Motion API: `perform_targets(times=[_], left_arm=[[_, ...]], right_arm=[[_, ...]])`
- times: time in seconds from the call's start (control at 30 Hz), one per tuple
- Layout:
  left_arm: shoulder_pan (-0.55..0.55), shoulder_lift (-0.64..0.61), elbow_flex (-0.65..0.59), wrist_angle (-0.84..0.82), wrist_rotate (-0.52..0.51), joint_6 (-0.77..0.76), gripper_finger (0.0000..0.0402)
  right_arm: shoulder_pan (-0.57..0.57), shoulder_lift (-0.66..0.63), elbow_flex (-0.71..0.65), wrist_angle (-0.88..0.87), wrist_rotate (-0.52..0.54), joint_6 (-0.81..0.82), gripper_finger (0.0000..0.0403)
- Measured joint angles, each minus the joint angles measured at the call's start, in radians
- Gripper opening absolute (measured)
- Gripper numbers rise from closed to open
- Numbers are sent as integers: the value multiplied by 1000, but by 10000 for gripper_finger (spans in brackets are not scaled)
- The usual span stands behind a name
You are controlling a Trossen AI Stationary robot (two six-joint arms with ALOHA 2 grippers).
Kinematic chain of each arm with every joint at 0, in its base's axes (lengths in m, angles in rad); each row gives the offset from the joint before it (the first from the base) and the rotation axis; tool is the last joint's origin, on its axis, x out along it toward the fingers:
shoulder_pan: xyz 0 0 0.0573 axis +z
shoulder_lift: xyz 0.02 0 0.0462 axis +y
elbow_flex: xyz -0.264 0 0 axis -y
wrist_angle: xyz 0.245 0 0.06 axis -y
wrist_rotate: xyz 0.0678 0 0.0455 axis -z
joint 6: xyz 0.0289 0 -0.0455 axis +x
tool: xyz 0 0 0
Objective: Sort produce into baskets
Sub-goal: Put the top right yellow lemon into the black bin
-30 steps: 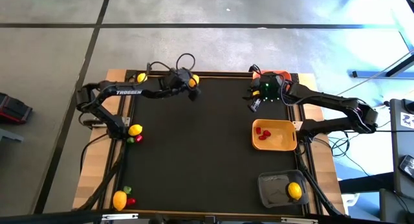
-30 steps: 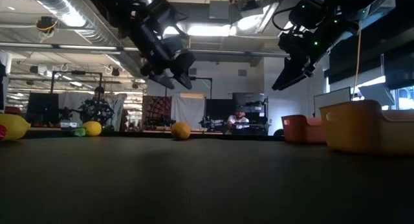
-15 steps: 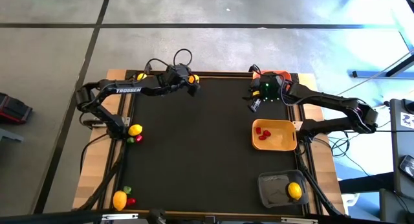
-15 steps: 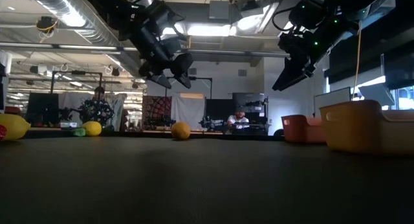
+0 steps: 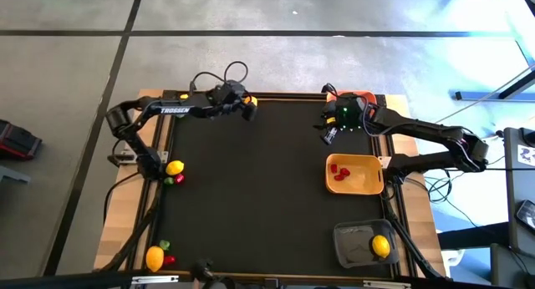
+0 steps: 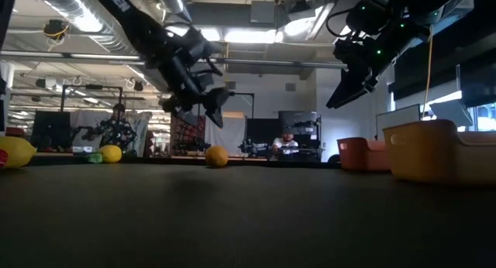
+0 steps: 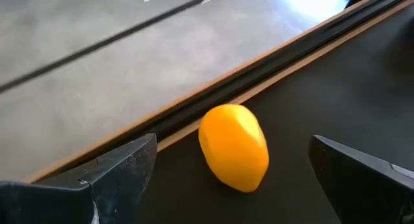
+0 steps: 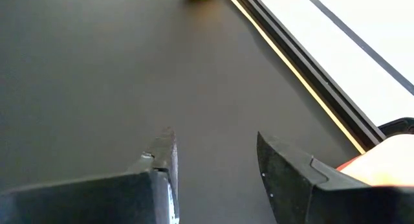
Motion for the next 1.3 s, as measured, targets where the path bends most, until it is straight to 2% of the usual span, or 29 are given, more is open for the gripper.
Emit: perform_targets(times=[0.33,0.77,1.07,1.17,1.3], left_arm=[[66,106,41,41,144,-14,398],[88,209,60,39,210,-16,398],[88,222,61,46,228,14,397],[88,222,60,45,228,24,386],[88,222,61,45,228,28,346]], right_arm=[[0,0,0,1,2,-2,147],[1,0,0,-1,3,-5,147],[1,0,0,-1,3,-6,147],[1,0,0,-1,3,-6,147],[1,0,0,-1,3,-6,147]])
